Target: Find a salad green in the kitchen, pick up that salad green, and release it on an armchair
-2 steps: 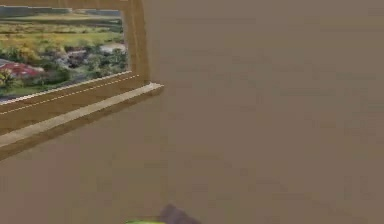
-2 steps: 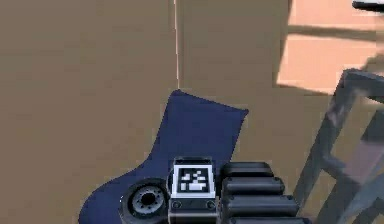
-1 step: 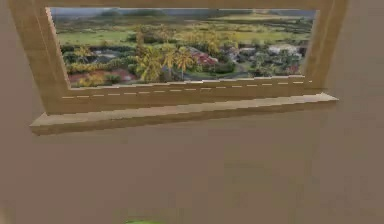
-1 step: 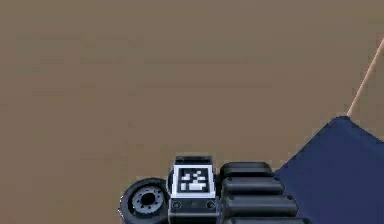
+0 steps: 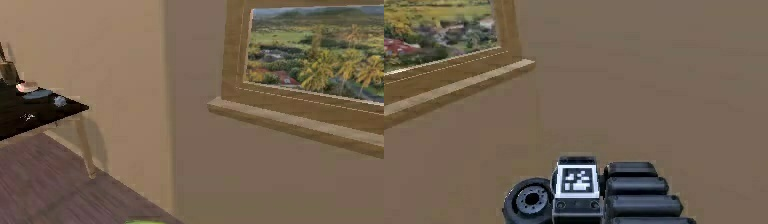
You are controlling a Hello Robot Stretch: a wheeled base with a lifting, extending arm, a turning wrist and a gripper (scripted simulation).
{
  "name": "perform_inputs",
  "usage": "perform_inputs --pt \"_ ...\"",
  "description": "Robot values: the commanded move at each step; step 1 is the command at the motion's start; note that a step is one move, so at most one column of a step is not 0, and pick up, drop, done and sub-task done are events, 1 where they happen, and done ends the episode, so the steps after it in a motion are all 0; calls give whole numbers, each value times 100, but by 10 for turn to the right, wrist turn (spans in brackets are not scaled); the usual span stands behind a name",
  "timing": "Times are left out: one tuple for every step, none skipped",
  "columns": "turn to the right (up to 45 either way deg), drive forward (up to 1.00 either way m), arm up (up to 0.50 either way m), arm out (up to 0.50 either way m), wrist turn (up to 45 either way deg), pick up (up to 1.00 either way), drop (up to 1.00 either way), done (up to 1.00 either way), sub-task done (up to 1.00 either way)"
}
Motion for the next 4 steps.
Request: perform_inputs --pt "-150 0 0 0 0 0 0 0 0" --pt "-450 0 0 0 0 0 0 0 0" --pt "-450 0 0 0 0 0 0 0 0" --pt "-390 0 0 0 0 0 0 0 0"
